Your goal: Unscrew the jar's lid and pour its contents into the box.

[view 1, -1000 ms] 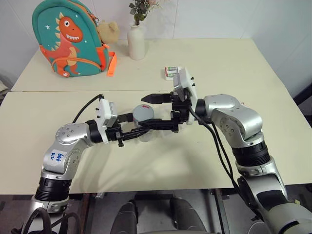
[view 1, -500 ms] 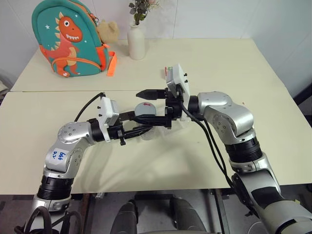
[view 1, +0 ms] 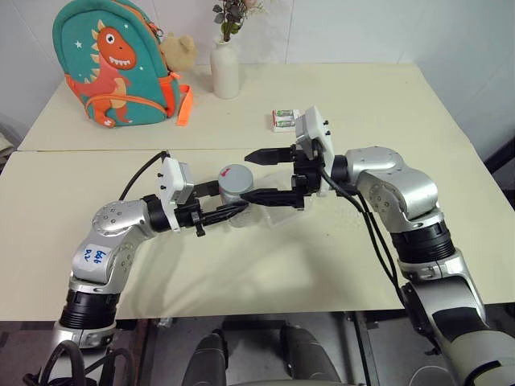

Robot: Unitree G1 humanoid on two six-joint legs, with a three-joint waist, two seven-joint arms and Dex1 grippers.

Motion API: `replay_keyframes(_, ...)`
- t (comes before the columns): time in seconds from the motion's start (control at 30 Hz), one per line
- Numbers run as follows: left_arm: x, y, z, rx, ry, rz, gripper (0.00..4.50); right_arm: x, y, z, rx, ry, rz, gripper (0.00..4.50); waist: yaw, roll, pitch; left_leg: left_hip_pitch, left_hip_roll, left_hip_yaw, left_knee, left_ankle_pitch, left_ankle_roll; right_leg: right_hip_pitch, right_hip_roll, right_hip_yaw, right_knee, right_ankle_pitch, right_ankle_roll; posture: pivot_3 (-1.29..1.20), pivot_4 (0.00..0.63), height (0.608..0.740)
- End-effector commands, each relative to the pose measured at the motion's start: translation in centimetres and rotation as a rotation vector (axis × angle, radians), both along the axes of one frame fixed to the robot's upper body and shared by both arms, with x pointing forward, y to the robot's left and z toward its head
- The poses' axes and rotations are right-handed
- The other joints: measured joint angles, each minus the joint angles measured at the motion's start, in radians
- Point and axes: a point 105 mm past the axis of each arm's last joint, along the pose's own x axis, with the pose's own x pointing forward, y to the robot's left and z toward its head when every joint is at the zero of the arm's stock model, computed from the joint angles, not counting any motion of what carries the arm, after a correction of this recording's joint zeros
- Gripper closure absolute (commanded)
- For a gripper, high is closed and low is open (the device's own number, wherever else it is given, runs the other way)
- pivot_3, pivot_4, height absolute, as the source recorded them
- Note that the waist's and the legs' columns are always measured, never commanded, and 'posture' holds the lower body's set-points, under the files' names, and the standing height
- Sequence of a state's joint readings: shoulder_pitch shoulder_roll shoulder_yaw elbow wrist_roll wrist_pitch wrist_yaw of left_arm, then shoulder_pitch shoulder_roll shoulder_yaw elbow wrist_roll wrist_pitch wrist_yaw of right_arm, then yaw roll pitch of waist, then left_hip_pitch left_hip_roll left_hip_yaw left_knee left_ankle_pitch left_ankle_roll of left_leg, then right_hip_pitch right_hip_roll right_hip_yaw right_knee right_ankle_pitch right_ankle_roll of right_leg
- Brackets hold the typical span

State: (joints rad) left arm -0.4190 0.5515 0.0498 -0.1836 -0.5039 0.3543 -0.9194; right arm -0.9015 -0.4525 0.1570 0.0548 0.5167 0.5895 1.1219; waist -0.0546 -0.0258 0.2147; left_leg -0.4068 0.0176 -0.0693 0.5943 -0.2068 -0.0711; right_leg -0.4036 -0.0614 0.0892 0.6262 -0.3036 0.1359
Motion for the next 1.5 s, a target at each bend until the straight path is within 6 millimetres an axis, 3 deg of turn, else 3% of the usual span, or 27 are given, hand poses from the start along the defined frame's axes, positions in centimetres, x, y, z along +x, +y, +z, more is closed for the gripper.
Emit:
replay_keyframes(0.03,-1.0,-0.6,0.8,0.0,-0.051,-0.06,2.52,-0.2,-1.3,1.3,0.041,-0.025,-0.004,0.01,0.001,0.0,0.0,0.0,0.0,0.0,0.0,0.0,0.0,0.0,0.0,0.0,0.0,0.0,0.0,0.0,0.15,0.74)
replay_keyframes(0.27,-1.1,-0.5,0.8,0.002,-0.051,-0.06,2.52,-0.4,-2.0,1.2,0.031,0.003,0.03,0.01,-0.001,0.0,0.0,0.0,0.0,0.0,0.0,0.0,0.0,0.0,0.0,0.0,0.0,0.0,0.0,0.0,0.15,0.74)
replay_keyframes(0.43,-1.2,-0.3,0.8,0.006,-0.048,-0.056,2.52,-2.2,-1.8,1.3,0.037,0.044,0.14,0.01,-0.001,0.0,0.0,0.0,0.0,0.0,0.0,0.0,0.0,0.0,0.0,0.0,0.0,0.0,0.0,0.0,0.15,0.74)
replay_keyframes(0.7,-1.2,-0.3,0.7,0.006,-0.043,-0.057,2.52,-2.0,0.6,1.8,0.066,-0.026,0.134,0.01,-0.003,0.0,0.0,0.0,0.0,0.0,0.0,0.0,0.0,0.0,0.0,0.0,0.001,0.0,0.0,0.0,0.15,0.74)
replay_keyframes(0.93,-1.2,-0.4,0.8,0.007,-0.038,-0.063,2.52,-2.1,2.6,1.0,0.051,-0.065,0.148,0.01,0.0,0.0,0.0,0.0,0.0,0.0,0.0,0.0,0.0,0.0,0.0,0.0,0.0,0.0,0.0,0.0,0.15,0.74)
replay_keyframes(1.4,-1.2,-0.4,0.9,0.008,-0.037,-0.061,2.52,-2.2,3.7,0.7,0.058,-0.05,0.174,0.01,-0.001,0.0,0.0,0.0,0.0,0.0,0.0,0.0,0.0,-0.001,0.0,0.0,0.001,0.0,0.0,0.0,0.15,0.74)
replay_keyframes(1.5,-1.1,-0.4,1.0,0.007,-0.04,-0.059,2.52,-2.0,3.6,0.5,0.054,-0.046,0.169,0.64,-0.001,0.0,0.0,0.0,0.0,0.0,0.0,0.0,0.0,-0.001,0.0,0.0,0.001,0.0,0.0,0.0,0.15,0.74)
